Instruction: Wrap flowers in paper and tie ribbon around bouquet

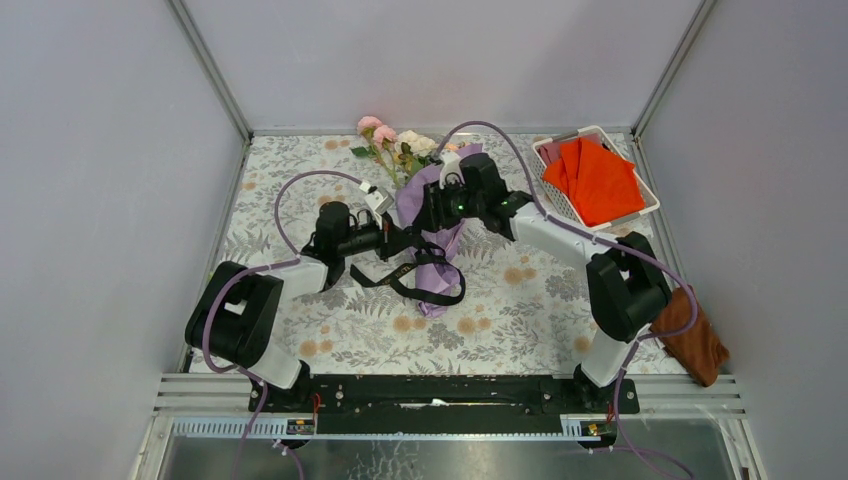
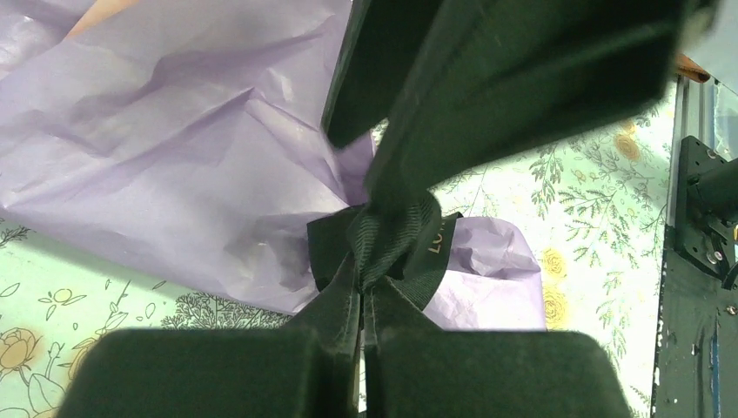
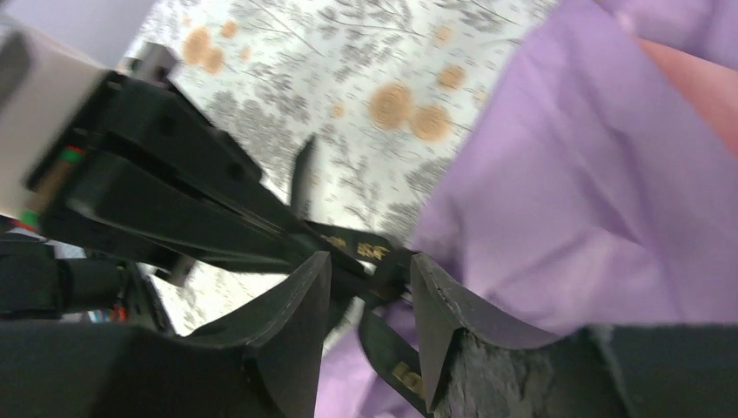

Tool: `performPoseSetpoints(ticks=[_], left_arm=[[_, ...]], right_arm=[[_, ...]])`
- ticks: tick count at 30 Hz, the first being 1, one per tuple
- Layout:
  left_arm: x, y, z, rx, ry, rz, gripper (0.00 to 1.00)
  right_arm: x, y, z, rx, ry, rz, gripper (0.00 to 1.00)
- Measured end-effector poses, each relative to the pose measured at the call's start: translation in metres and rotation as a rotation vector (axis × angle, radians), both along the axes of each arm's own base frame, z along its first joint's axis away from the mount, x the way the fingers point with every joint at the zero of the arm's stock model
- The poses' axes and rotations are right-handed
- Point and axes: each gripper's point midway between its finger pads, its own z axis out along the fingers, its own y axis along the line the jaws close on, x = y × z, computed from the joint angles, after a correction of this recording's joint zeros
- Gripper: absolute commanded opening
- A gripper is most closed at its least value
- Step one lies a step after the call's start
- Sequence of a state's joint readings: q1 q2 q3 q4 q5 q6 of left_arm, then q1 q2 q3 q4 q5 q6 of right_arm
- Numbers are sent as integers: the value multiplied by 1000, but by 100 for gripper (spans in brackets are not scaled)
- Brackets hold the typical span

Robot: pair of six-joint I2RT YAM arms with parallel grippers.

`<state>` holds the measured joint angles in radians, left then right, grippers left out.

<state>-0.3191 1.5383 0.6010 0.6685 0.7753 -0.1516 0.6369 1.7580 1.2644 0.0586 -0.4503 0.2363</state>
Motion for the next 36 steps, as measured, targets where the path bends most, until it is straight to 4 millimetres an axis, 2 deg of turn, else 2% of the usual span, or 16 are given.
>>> performPoseSetpoints(ticks=[5,8,18,26,28,33,36], left_arm=[[0,1,-3,6,-1,9,0],[1,2,-3,9,-5,15,0],[3,3,-4,20,-20,23,0],[5,4,-4,26,-28,28,0],[5,4,-5,28,-29,31,0],[6,5,-5,30,-31,33,0],[7,6,-6,34,-29,42,0]], right_arm=[[10,-46,-21,-115,39,-21,43],[6,-59,-37,-180,76,-3,43],[-4,-56,-72,-226,133,76,42],[-7,-54,-89,-241,167,95,35],[-8,-53,-90,-244,169,98,28],[-10,-53,-92,-249,171,105,0],[-10,-53,-92,-252,169,102,0]])
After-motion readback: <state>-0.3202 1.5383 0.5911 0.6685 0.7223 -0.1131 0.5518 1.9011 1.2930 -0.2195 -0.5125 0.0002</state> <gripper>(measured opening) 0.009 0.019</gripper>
